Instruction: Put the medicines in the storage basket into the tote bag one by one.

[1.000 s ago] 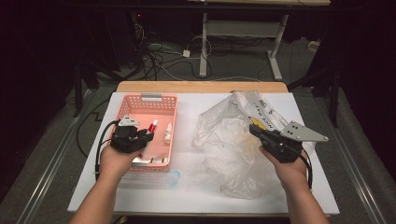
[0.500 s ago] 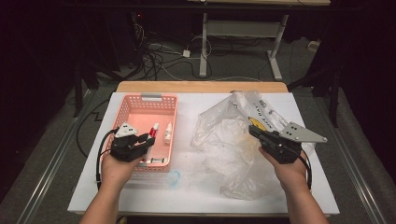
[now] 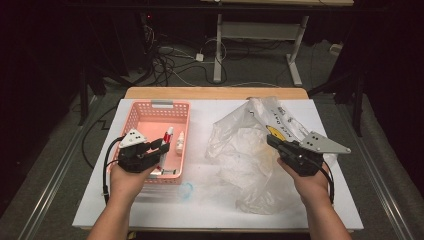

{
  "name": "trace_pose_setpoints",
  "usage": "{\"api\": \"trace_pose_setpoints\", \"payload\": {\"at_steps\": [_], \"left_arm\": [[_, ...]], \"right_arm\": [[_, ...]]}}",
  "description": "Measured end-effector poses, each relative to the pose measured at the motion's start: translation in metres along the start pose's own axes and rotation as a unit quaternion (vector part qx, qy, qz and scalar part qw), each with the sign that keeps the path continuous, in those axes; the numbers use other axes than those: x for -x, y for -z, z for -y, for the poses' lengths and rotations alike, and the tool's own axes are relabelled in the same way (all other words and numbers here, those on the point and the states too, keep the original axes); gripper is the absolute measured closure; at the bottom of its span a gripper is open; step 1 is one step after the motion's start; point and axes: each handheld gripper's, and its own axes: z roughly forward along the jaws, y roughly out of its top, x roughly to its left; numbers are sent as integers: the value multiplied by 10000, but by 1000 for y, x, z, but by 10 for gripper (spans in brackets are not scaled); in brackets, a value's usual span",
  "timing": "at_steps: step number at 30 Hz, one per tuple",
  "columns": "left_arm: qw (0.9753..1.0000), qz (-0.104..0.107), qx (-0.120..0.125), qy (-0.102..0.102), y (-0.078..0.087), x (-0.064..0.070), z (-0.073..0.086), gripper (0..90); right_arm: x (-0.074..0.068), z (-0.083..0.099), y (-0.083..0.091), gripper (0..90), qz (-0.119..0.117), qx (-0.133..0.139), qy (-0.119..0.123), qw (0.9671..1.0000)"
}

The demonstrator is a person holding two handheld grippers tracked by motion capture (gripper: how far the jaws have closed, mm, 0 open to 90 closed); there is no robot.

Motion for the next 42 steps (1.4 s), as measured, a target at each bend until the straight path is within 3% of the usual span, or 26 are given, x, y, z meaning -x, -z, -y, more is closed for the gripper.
{"api": "trace_pose_setpoints", "payload": {"at_steps": [17,26,34,42], "left_arm": [[9979,564,278,-172,1,34,-17,663],[9960,809,190,-324,-13,56,-15,663],[9927,1065,-13,-566,-30,78,-11,662],[9900,1186,-215,-729,-43,93,-5,662]], "right_arm": [[-1,-1,-1,900,-14,2,3,10000],[-2,-1,-1,900,-18,12,6,10000],[-2,-1,-1,900,-27,26,17,10000],[-3,-2,0,900,-31,23,26,10000]]}}
